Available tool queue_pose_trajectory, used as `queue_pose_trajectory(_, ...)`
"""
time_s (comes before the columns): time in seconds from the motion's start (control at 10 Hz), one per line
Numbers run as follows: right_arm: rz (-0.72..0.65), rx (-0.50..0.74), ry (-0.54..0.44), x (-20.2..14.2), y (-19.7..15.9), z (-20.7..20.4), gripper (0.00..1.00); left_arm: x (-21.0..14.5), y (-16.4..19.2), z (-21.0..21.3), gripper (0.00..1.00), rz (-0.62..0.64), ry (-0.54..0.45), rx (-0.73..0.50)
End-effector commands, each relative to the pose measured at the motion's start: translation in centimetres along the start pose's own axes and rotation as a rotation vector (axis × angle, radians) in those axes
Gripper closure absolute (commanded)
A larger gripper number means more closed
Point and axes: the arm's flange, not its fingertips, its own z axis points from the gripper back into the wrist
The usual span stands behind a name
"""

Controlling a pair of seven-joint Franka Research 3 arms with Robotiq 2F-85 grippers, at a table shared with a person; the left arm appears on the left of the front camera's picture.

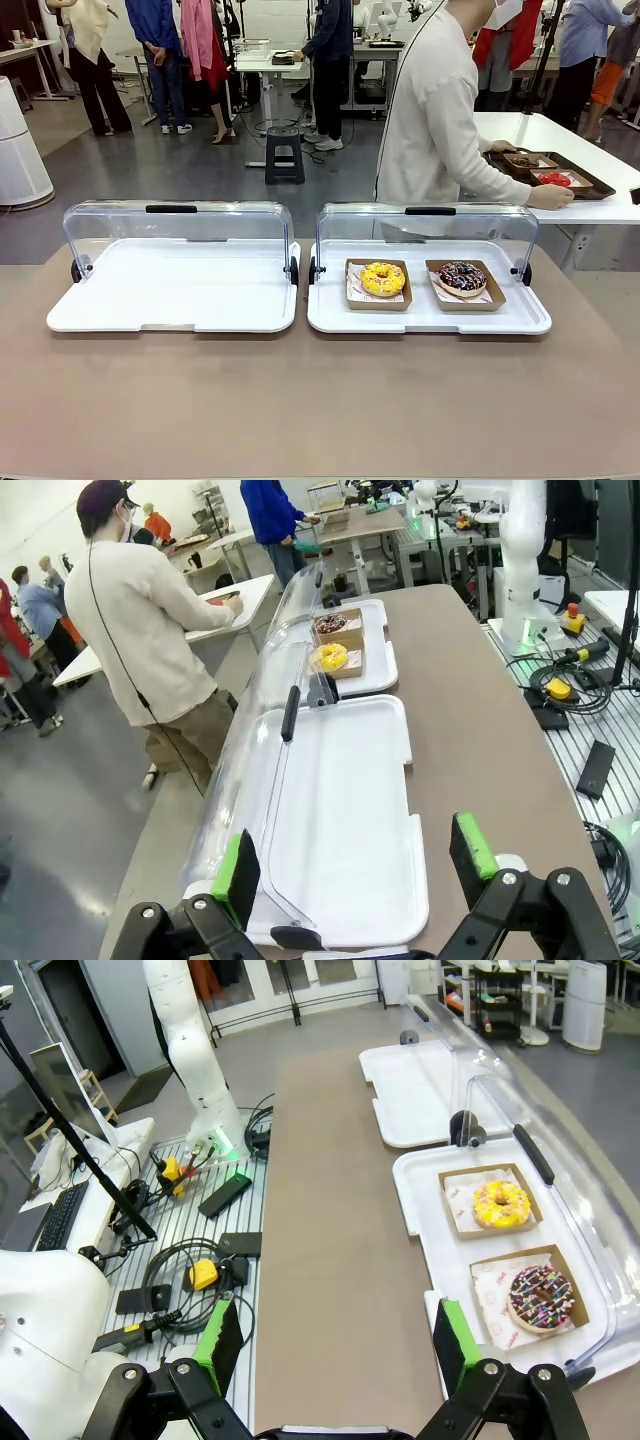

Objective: Provide the desired donut to the person.
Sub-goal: Place the picked Paper togo box onto the Handle tray extended by the person.

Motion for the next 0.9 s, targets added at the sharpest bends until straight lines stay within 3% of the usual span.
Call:
queue_pose_trajectory(0.0, 0.007, 0.004, -0.008, 0.05, 0.02, -0.11, 0.00, 0.48, -0.48, -0.39, 0.00, 0.021, 0.025, 0.012)
queue_pose_trajectory(0.8, 0.007, 0.004, -0.008, 0.05, 0.02, -0.11, 0.00, 0.04, 0.05, -0.02, 0.00, 0.001, 0.004, 0.004)
